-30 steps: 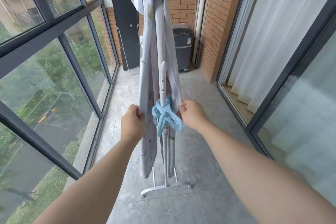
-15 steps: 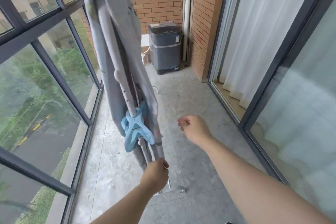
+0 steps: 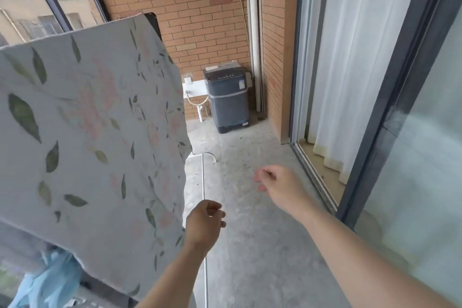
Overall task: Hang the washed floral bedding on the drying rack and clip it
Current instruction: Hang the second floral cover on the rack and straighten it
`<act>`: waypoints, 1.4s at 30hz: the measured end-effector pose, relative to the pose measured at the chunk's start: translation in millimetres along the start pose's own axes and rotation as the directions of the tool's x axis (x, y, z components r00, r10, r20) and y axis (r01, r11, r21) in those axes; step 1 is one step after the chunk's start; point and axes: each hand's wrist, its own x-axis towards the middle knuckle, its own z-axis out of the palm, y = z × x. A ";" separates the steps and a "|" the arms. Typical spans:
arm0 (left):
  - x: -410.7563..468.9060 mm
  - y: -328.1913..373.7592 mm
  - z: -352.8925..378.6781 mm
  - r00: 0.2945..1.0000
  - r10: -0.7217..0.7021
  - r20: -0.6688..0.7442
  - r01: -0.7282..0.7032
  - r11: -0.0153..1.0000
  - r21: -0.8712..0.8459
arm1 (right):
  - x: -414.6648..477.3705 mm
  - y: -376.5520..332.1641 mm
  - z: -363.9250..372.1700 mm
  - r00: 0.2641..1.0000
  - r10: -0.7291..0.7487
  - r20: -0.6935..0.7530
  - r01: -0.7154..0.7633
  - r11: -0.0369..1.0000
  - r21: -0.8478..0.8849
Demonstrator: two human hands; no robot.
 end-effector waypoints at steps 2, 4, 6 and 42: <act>12.3 25.5 13.4 0.998 0.005 -0.056 -0.006 1.000 -0.019 | 27.3 -0.4 -23.6 1.000 -0.007 0.017 0.007 1.000 0.015; 24.1 43.5 22.0 0.995 -0.015 -0.104 0.012 1.000 -0.024 | 52.7 2.0 -35.2 0.998 -0.014 0.053 0.012 0.999 0.030; 41.1 55.2 27.6 0.991 -0.023 -0.134 0.020 0.999 -0.026 | 77.2 3.8 -39.8 0.996 -0.012 0.085 0.008 0.999 0.047; 831.6 372.7 161.8 0.886 0.042 -0.461 -0.120 0.983 -0.142 | 969.2 -10.5 -62.5 0.957 -0.127 0.260 0.129 0.992 0.013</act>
